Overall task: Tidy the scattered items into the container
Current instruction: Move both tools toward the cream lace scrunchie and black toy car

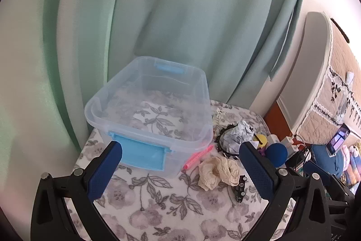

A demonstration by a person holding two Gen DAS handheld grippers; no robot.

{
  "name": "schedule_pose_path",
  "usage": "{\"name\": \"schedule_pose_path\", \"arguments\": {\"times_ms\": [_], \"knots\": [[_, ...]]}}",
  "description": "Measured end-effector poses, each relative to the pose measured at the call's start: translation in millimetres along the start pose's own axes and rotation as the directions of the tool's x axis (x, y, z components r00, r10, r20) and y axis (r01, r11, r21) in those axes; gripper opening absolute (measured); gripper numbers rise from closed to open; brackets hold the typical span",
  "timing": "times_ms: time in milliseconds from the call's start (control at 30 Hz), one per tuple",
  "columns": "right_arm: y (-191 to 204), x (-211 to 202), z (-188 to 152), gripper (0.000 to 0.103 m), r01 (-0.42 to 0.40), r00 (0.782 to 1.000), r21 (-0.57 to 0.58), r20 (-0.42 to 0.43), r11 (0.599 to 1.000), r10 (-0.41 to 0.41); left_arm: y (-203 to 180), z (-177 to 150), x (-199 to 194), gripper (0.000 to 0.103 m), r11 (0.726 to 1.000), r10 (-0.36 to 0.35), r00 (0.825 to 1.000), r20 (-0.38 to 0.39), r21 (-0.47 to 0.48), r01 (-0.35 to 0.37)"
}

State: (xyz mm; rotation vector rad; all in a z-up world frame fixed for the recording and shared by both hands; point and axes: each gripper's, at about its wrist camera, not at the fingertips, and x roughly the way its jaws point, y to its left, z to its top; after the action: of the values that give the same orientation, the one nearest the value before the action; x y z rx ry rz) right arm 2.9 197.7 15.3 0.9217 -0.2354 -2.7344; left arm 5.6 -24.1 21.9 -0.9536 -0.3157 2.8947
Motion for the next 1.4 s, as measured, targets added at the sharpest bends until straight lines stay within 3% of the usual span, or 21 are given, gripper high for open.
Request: {"name": "schedule_pose_path", "arguments": {"times_ms": [333, 467, 833, 1400], "knots": [[-45, 20, -26, 0.103, 0.025, 0.995, 0.06, -0.093, 0.998, -0.02, -33, -26, 44, 0.103, 0.998, -0.041, 0.99, -0.134, 0.042, 0.047], [-59, 28, -35, 0.102, 0.033, 0.992, 0.073, -0.122, 0.997, -0.024, -44, -36, 58, 0.103, 0.997, -0.025, 0.984, -0.178, 0.072, 0.038], [-86, 65, -58, 0.083, 0.048, 0.975, 0.118, -0.222, 0.992, -0.021, -44, -57, 95, 0.102, 0.998, -0.006, 0.958, -0.286, 0.062, 0.025], [-98, 122, -82, 0.059, 0.073, 0.935, 0.118, -0.353, 0.99, -0.027, -61, -70, 141, 0.097, 0.993, -0.065, 0.918, -0.392, 0.069, 0.1]]}}
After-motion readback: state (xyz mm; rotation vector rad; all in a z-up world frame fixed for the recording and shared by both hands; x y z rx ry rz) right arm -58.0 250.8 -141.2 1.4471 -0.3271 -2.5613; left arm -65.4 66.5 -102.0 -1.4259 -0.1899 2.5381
